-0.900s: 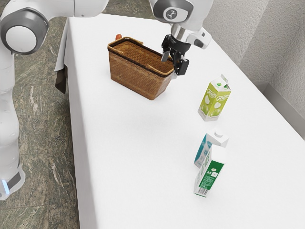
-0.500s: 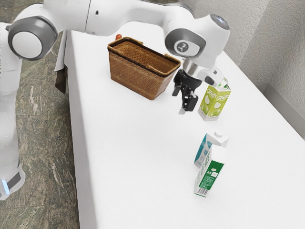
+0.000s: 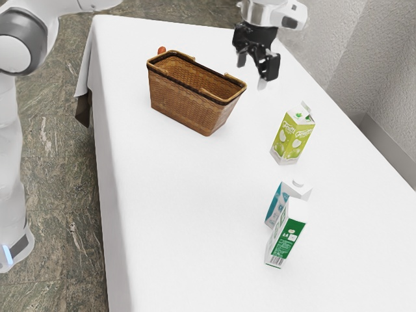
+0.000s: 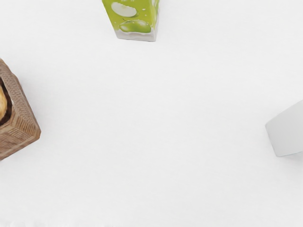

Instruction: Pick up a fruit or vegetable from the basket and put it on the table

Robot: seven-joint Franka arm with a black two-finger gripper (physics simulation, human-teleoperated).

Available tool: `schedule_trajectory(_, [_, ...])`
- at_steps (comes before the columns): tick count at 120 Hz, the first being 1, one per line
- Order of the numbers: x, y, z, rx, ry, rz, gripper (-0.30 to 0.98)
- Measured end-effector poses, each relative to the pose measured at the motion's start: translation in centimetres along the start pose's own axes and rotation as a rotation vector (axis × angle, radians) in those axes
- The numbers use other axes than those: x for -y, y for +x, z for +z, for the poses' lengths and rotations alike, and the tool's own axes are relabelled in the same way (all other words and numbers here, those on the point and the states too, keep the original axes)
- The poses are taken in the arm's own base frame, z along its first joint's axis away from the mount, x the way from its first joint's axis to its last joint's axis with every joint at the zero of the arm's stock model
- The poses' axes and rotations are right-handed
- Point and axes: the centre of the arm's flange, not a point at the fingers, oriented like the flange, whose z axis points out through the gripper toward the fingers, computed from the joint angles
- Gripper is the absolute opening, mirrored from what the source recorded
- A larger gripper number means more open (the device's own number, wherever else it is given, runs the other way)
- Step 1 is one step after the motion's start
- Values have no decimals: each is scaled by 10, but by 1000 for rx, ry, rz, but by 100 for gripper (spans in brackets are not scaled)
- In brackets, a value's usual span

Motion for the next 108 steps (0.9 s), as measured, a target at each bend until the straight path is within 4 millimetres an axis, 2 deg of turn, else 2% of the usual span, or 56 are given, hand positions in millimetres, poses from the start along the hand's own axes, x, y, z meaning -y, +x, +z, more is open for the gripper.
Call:
schedule_trajectory(7, [43,-10,-53,-54,-14,-161,69])
schedule_trajectory(12, [74,-14,-66,-59,-11,-282,69])
schedule_trajectory(20, [120,-9,-46,-39,1,-481,69])
schedule_trajectory(26, [146,-4,-34,-44,-1,-608,69])
schedule_trajectory(35, [176,3,-19,-53,-6,-762,69])
schedule_trajectory(45, [198,2,-1,-48,-2,-881,69])
schedule_trajectory(52, [203,1,2,-54,-6,-937,69])
schedule_trajectory(65, [196,-3,-2,-59,-18,-997,69])
schedule_trajectory(78, [222,-2,6,-62,12,-1096,69])
schedule_trajectory(85, [227,-2,9,-77,52,-1101,69])
schedule_trajectory(92, [213,-1,19,-72,92,-1052,69])
schedule_trajectory(108, [155,-10,31,-19,129,-886,69])
